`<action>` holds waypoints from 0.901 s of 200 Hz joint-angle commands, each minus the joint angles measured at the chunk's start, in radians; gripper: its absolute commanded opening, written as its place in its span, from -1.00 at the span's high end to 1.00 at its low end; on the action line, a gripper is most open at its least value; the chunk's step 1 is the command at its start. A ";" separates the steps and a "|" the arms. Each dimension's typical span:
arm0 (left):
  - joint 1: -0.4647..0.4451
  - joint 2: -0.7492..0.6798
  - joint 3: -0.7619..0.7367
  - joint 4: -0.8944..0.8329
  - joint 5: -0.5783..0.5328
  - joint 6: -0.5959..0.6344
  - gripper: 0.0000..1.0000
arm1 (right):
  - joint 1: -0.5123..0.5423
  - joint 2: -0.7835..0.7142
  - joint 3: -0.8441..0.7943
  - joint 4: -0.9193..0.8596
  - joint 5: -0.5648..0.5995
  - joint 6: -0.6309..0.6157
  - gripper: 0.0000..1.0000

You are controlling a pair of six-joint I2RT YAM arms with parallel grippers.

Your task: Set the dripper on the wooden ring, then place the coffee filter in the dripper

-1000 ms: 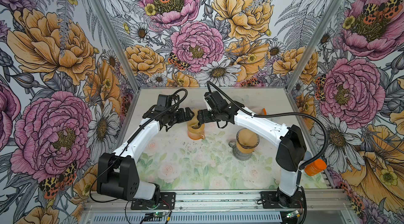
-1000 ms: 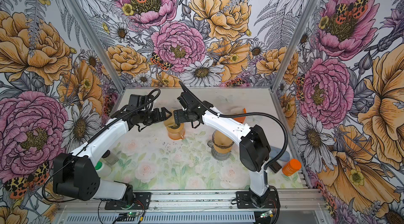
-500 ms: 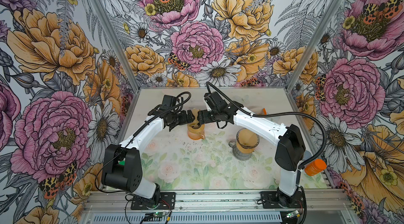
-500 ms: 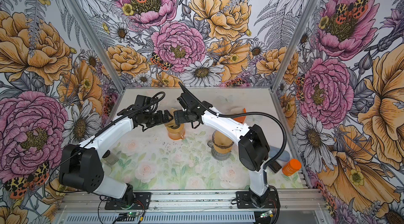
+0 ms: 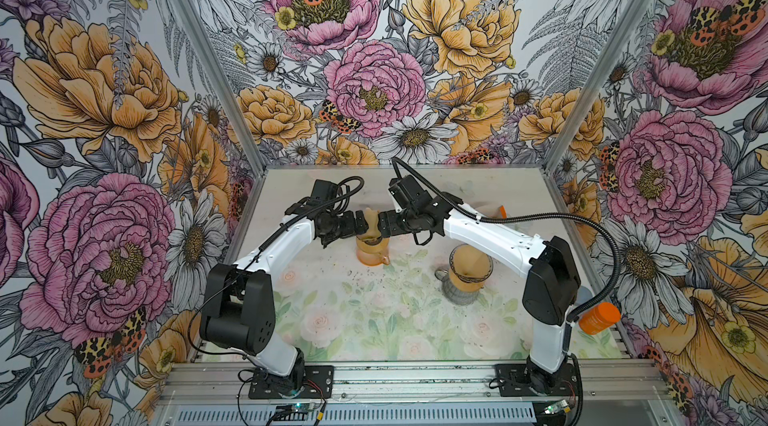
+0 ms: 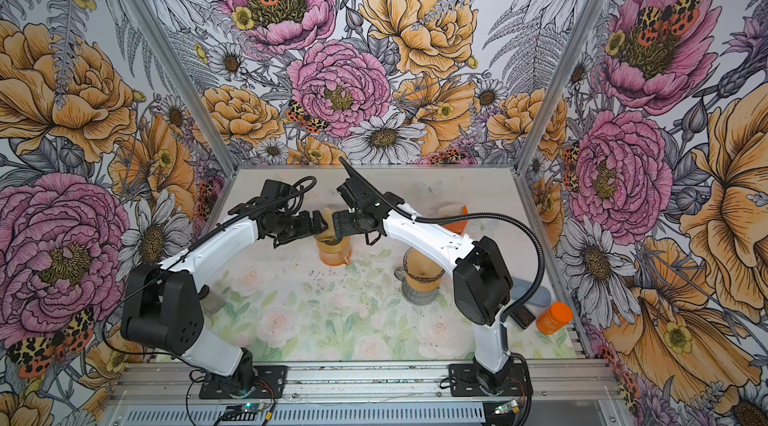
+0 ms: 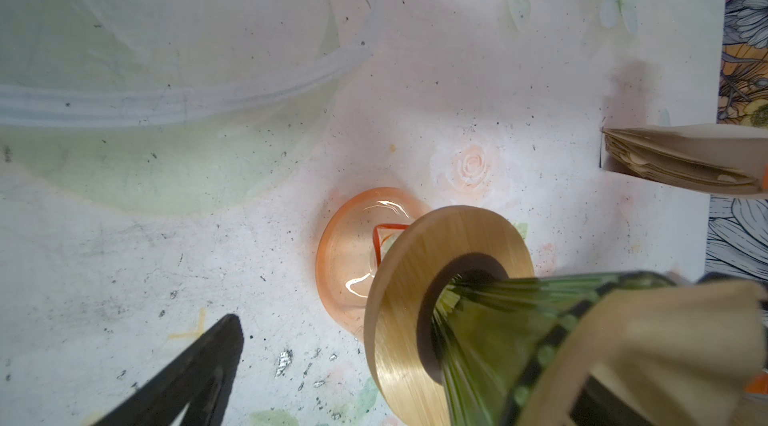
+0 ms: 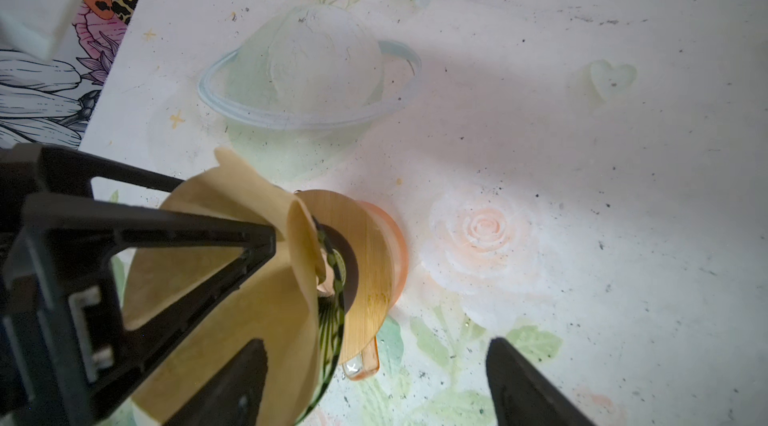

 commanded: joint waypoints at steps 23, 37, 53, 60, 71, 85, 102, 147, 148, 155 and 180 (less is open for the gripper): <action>0.006 0.013 0.042 -0.011 -0.023 0.012 -0.97 | -0.005 0.041 0.047 -0.015 0.013 -0.015 -0.69; 0.006 0.017 0.044 -0.014 -0.026 0.015 -0.97 | -0.006 0.044 0.048 -0.015 0.013 -0.015 -0.69; 0.007 0.024 0.046 -0.021 -0.031 0.017 -0.98 | -0.005 0.047 0.052 -0.016 0.015 -0.015 -0.69; 0.006 0.027 0.046 -0.021 -0.034 0.016 -0.98 | -0.007 0.049 0.053 -0.016 0.016 -0.015 -0.69; 0.007 0.030 0.047 -0.022 -0.036 0.016 -0.98 | -0.008 0.052 0.058 -0.019 0.016 -0.016 -0.69; 0.010 0.039 0.049 -0.022 -0.035 0.014 -0.98 | -0.006 0.056 0.063 -0.022 0.017 -0.015 -0.69; 0.009 0.049 0.052 -0.024 -0.034 0.012 -0.98 | -0.009 0.061 0.068 -0.025 0.018 -0.015 -0.68; 0.008 0.062 0.060 -0.024 -0.028 0.009 -0.98 | -0.012 0.071 0.073 -0.029 0.018 -0.016 -0.67; 0.008 0.062 0.060 -0.024 -0.029 0.010 -0.98 | -0.012 0.071 0.073 -0.029 0.017 -0.016 -0.67; 0.008 0.062 0.060 -0.024 -0.027 0.009 -0.97 | -0.012 0.072 0.073 -0.031 0.017 -0.015 -0.67; 0.007 0.058 0.061 -0.025 -0.026 0.011 -0.98 | -0.012 0.072 0.070 -0.032 0.022 -0.014 -0.65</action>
